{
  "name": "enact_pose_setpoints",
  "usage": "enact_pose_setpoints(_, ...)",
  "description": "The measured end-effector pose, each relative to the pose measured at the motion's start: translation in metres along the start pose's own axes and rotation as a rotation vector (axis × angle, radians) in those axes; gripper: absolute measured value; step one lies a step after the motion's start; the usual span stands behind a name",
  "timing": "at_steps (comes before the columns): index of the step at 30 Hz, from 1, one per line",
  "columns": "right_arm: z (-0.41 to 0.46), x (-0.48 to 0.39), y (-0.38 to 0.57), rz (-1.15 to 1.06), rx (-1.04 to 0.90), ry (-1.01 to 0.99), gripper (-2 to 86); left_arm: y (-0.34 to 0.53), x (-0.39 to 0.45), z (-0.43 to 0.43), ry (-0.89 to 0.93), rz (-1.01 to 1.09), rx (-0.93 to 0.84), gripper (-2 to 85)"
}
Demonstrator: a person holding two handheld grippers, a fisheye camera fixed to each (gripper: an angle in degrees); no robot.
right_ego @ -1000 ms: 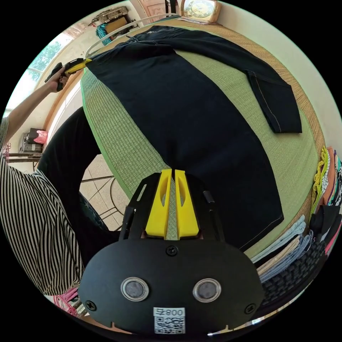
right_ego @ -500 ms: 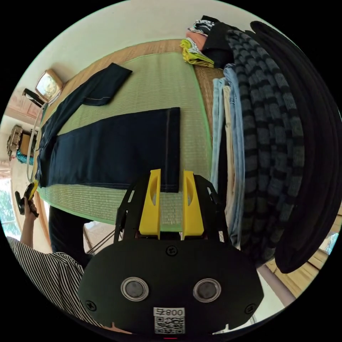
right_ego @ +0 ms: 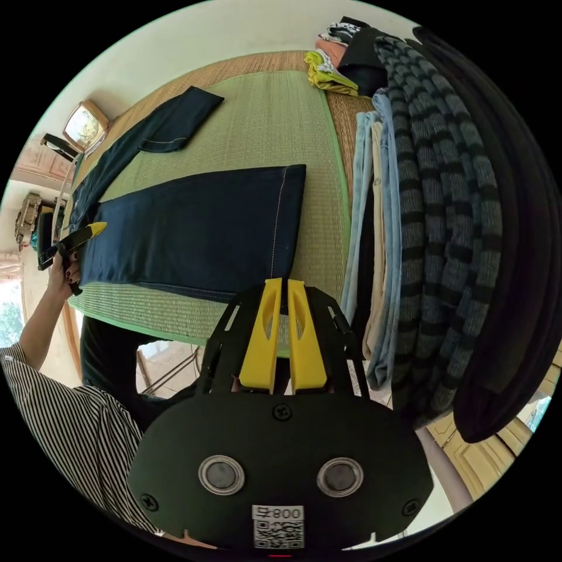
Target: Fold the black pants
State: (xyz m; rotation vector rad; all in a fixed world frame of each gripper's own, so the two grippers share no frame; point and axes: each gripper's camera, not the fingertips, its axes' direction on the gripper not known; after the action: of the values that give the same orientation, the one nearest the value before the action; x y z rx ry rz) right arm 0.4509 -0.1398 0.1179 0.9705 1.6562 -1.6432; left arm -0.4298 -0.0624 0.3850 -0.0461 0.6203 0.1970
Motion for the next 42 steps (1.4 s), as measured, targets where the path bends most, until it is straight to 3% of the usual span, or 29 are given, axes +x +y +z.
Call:
enact_pose_setpoints(6,-0.026,0.01,-0.001,0.061,0.164,0.042,3.2,-0.072,-0.003,0.015,-0.057,-0.04,0.097,9.4)
enact_pose_setpoints(13,-0.037,-0.088,-0.084,-0.36,0.362,-0.005,8.7,-0.176,-0.028,0.031,-0.13,-0.195,0.216,11.4)
enact_pose_setpoints(17,-0.013,-0.153,-0.134,-0.631,0.343,0.113,10.5,-0.207,-0.032,0.051,-0.163,-0.21,0.169,9.4)
enact_pose_setpoints(21,0.017,-0.178,-0.157,-0.746,0.271,0.252,8.8,-0.226,-0.026,0.063,-0.192,-0.136,0.149,6.4)
enact_pose_setpoints(28,-0.007,-0.156,-0.168,-0.662,0.342,0.17,3.0,-0.251,-0.004,0.056,-0.037,-0.064,0.219,3.2)
enact_pose_setpoints(37,-0.157,-0.03,-0.209,-0.363,0.64,-0.17,1.0,-0.367,0.09,0.032,0.22,0.206,0.435,3.0)
enact_pose_setpoints(42,-0.168,0.037,-0.272,-0.163,0.525,-0.234,0.6,-0.425,0.114,0.053,0.104,0.188,0.376,3.6)
